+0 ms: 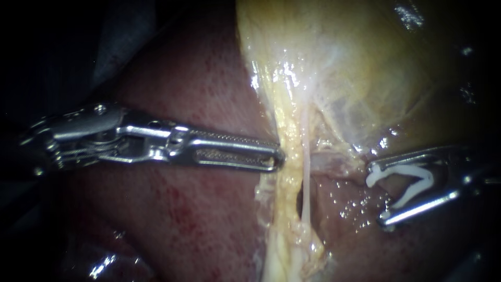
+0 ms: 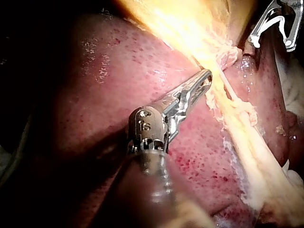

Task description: Clipping first clip left tube

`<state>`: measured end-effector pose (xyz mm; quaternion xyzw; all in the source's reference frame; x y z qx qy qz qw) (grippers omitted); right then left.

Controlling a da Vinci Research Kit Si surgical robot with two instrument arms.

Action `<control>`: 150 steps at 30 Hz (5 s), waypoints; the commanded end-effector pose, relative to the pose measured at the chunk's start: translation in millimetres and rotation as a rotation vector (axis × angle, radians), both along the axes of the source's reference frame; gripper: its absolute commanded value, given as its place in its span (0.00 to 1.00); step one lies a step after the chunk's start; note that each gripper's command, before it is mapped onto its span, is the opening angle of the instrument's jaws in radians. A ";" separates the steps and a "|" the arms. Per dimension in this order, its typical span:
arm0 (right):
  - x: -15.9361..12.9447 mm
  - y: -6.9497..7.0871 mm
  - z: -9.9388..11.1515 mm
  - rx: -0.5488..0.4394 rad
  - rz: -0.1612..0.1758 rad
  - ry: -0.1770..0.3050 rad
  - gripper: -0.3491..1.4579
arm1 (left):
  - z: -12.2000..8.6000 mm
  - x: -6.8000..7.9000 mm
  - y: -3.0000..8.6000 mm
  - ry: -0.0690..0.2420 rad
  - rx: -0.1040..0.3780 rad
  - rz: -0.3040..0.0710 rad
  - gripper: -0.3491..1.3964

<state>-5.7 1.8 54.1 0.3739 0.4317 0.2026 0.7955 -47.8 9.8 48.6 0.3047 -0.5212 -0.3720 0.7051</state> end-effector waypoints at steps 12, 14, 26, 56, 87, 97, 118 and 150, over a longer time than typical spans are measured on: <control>0.4 -0.2 -0.2 0.002 -0.001 -0.001 0.52 | -2.1 3.0 -0.7 0.001 0.006 0.008 0.00; 0.6 -0.3 -0.3 0.002 0.000 -0.001 0.52 | -2.3 3.5 -0.9 0.000 0.005 0.008 0.00; 2.5 -1.1 -1.2 0.008 -0.002 0.000 0.52 | -3.8 5.5 -1.7 0.003 0.005 0.000 0.00; 9.5 -4.3 3.3 -0.018 0.000 -0.010 0.52 | -4.4 5.4 -2.1 0.007 0.004 -0.006 0.00; 11.1 -6.2 9.6 -0.014 -0.040 -0.005 0.51 | -5.2 5.0 -2.6 0.012 0.005 -0.009 0.00; 12.2 -6.7 10.4 -0.014 -0.048 -0.005 0.52 | -5.4 4.6 -2.5 0.012 0.004 -0.016 0.00; 14.9 -8.9 10.7 0.006 -0.081 -0.004 0.51 | -4.9 3.9 -2.0 0.014 0.004 -0.020 0.00; 14.8 -9.9 11.1 0.055 -0.140 -0.006 0.40 | -4.3 3.8 -1.5 0.016 0.004 -0.022 0.00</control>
